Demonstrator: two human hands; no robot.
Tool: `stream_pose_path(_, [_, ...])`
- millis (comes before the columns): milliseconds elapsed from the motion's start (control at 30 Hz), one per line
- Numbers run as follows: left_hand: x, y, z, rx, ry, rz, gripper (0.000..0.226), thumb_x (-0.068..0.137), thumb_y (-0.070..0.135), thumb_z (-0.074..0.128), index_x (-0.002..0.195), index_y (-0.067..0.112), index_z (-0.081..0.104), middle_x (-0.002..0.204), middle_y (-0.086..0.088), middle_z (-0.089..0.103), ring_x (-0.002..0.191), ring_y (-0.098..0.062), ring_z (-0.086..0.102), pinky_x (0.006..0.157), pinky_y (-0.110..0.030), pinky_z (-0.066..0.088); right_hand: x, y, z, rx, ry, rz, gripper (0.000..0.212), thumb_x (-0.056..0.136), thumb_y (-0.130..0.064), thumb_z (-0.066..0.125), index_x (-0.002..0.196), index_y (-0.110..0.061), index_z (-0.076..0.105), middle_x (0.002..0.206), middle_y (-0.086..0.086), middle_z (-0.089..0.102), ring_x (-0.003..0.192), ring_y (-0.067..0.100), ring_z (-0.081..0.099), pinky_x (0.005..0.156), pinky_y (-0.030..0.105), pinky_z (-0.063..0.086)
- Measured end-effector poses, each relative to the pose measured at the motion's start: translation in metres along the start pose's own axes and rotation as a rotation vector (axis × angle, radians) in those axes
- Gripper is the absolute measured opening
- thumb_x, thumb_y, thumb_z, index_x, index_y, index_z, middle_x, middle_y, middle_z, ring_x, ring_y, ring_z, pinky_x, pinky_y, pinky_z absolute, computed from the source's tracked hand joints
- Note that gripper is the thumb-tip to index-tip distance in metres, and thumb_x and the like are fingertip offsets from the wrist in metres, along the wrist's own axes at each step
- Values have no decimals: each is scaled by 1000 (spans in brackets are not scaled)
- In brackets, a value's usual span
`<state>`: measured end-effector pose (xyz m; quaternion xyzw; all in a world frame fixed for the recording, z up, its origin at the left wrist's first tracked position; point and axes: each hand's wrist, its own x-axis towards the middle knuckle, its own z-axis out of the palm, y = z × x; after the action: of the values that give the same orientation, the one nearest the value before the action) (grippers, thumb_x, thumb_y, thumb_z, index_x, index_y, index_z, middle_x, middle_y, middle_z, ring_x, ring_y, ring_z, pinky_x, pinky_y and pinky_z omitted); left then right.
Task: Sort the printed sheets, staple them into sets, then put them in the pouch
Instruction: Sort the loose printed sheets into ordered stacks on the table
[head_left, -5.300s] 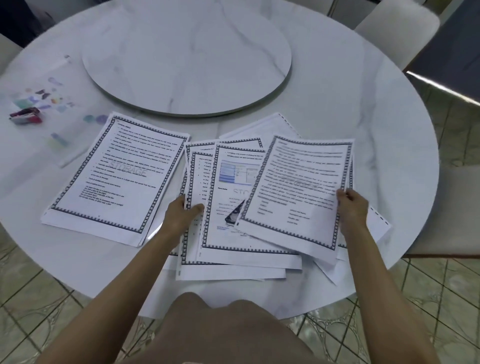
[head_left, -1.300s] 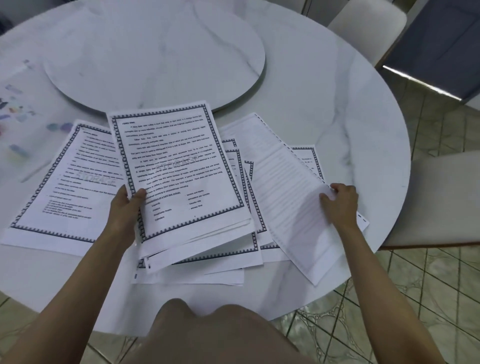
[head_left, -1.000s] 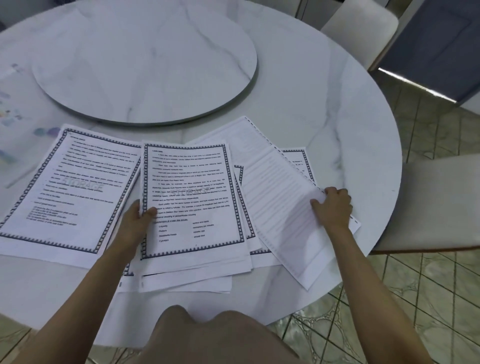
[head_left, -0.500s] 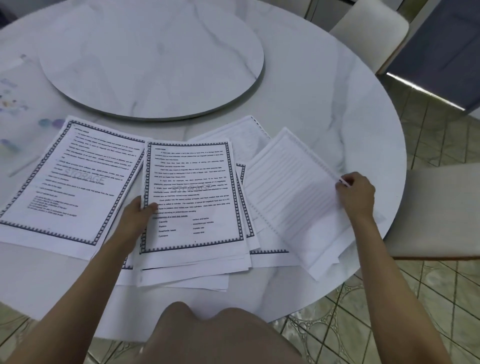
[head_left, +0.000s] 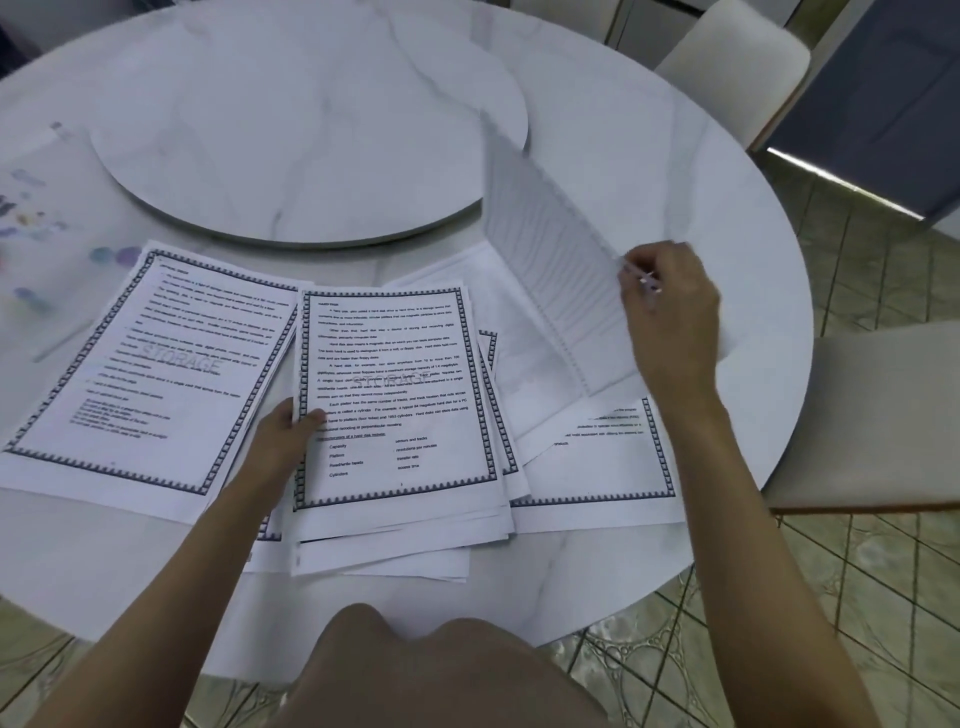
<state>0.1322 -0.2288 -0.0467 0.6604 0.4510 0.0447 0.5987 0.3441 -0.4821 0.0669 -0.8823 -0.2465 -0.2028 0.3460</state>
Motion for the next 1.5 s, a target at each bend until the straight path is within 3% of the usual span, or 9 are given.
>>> stream_pose_path(100, [0,0,1,-1,-16,1,29,95,16,48,123,6,53,119,-9,58,104,-23,52,94,-36,38,-25,-13,20,-26,-176,-92,13,86,-12,53,93,-6,63,93,12,63,86,30,57,77,36,37])
stream_pose_path(233, [1,-1,1,-9,-15,6,29,95,15,48,122,6,53,120,-11,58,104,-23,53,92,-36,39,-74,-21,50,-17,-387,-123,15,92,-14,51,98,-8,64,96,7,64,86,20,57,80,36,46])
stream_pose_path(400, [0,-2,0,-18,-26,13,29,95,15,47,123,6,52,121,-11,58,103,-23,54,90,-35,39,-123,-13,72,-51,-615,-148,15,92,-14,52,98,-9,64,98,5,63,90,25,59,73,35,43])
stream_pose_path(800, [2,-3,2,-3,-30,42,31,96,15,47,126,6,50,115,-5,55,101,-19,50,88,-31,35,-143,-3,69,68,-771,39,24,91,-24,56,110,-12,63,106,3,58,102,14,49,80,21,40])
stream_pose_path(1000, [3,-4,2,2,-22,47,33,96,15,46,127,5,49,126,-11,55,101,-19,49,88,-31,35,-132,-3,59,286,-832,226,21,89,-22,61,107,-13,65,98,-5,57,87,7,53,71,5,38])
stream_pose_path(1167, [4,-4,2,8,-17,45,33,96,15,46,127,4,49,127,-13,55,101,-20,50,88,-32,36,-103,6,48,356,-741,267,19,88,-23,62,105,-16,66,102,-4,64,89,-3,55,71,0,37])
stream_pose_path(1233, [5,-5,1,11,-10,48,32,96,15,46,126,5,50,126,-12,56,102,-22,51,89,-33,37,-87,17,50,299,-691,241,25,88,-24,62,112,-16,63,111,-1,61,96,2,54,76,2,36])
stream_pose_path(1333, [4,-6,1,-1,-21,69,28,96,14,45,123,5,51,118,-11,58,104,-25,54,91,-35,40,-68,38,61,140,-686,206,37,87,-21,63,122,-12,56,126,6,53,115,15,49,92,22,36])
stream_pose_path(1500, [2,-4,-3,-45,23,60,44,95,20,48,136,4,40,132,-5,50,117,-25,50,101,-37,38,-56,65,75,-107,-671,275,61,87,-19,62,139,-3,34,145,15,33,135,28,31,109,36,26])
